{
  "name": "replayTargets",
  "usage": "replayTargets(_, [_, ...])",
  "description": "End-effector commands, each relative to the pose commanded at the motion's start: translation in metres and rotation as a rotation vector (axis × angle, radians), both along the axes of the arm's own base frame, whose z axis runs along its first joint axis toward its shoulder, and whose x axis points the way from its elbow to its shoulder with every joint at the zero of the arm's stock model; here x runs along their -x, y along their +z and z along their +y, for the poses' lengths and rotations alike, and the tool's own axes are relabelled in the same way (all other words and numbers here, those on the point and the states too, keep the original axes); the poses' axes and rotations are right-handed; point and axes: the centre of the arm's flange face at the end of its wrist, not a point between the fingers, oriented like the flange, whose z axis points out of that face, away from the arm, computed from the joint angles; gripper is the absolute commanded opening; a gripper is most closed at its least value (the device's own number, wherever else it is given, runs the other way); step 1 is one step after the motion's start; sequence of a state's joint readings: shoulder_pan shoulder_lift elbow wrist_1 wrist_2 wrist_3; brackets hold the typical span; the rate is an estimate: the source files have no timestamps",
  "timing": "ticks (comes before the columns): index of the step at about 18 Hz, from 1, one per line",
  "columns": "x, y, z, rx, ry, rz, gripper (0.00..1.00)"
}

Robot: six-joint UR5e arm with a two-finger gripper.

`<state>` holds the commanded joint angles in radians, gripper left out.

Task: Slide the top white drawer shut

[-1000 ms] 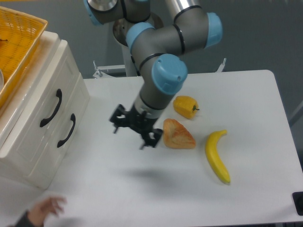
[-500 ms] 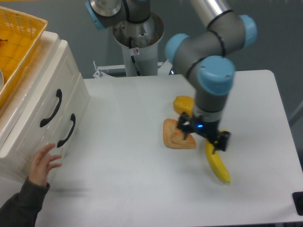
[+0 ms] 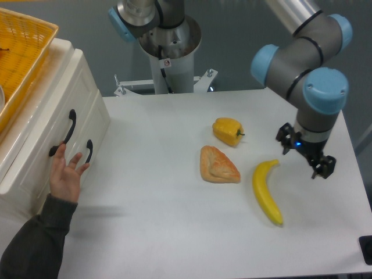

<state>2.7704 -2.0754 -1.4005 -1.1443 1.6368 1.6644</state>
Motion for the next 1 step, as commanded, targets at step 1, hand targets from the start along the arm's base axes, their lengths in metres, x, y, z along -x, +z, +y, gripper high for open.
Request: replayTargets(1, [0.0014,-0.0027,0.0007,0.0,0.0,-0.003,1.0])
